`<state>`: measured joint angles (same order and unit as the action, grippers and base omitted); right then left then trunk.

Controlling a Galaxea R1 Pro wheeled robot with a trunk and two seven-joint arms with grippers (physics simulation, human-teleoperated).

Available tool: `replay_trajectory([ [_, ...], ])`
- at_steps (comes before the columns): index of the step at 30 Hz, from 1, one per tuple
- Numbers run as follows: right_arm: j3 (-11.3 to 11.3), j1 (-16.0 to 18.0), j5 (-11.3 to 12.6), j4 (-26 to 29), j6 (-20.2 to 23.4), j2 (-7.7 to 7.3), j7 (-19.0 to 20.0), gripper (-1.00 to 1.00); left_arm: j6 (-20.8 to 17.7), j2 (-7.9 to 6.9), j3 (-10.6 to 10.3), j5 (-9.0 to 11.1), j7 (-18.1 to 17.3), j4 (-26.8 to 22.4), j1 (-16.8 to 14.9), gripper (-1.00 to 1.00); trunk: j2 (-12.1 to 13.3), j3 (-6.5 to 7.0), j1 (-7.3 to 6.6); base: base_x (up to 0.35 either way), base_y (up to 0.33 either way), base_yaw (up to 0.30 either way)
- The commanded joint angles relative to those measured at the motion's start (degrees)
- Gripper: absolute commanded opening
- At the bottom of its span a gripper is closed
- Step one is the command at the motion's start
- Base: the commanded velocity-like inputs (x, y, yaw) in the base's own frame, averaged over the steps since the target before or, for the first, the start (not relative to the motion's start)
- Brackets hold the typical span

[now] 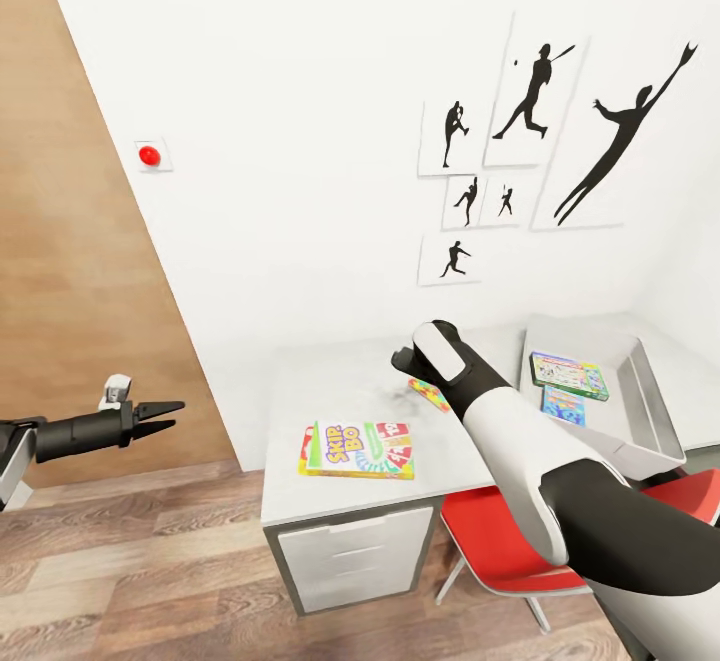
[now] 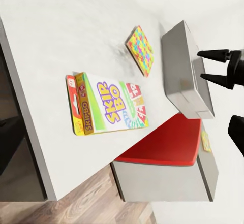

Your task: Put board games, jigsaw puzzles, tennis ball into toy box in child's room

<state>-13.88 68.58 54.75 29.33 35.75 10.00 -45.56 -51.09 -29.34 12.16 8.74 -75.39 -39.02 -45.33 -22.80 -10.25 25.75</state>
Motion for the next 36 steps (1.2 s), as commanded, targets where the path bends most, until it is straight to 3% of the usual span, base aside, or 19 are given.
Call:
replay_trajectory([
  [1,-0.03,0.06,0.29,0.04,0.1,0.0,-0.37,1.0,-0.52,0.01,-0.01,0.14,-0.1,0.0,-0.05,1.0,-0.12,-0.12,0.04,0.0,0.007,0.0],
  [10,0.15,0.0,1.45,-0.17,-0.48,0.0,-0.37,1.0,-0.66,-0.02,-0.03,0.16,-0.1,0.0,-0.05,1.0,-0.12,-0.12,0.04,0.0,0.094,0.0],
  [15,0.08,0.04,7.0,-0.11,-0.65,0.0,-0.45,1.0,-0.67,-0.09,-0.03,0.14,-0.1,0.0,-0.07,1.0,-0.12,-0.12,0.04,0.0,0.021,0.0],
  [18,0.03,0.05,8.23,-0.07,-0.72,0.0,-0.48,1.0,-0.62,-0.05,-0.03,0.14,-0.1,0.0,-0.05,1.0,-0.12,-0.12,0.04,0.0,0.013,0.0],
  [36,0.11,-0.03,9.18,-0.09,-0.65,0.0,-0.06,1.0,-0.55,-0.1,-0.02,0.14,-0.1,0.0,-0.06,1.0,-0.12,-0.12,0.04,0.0,0.085,0.0],
])
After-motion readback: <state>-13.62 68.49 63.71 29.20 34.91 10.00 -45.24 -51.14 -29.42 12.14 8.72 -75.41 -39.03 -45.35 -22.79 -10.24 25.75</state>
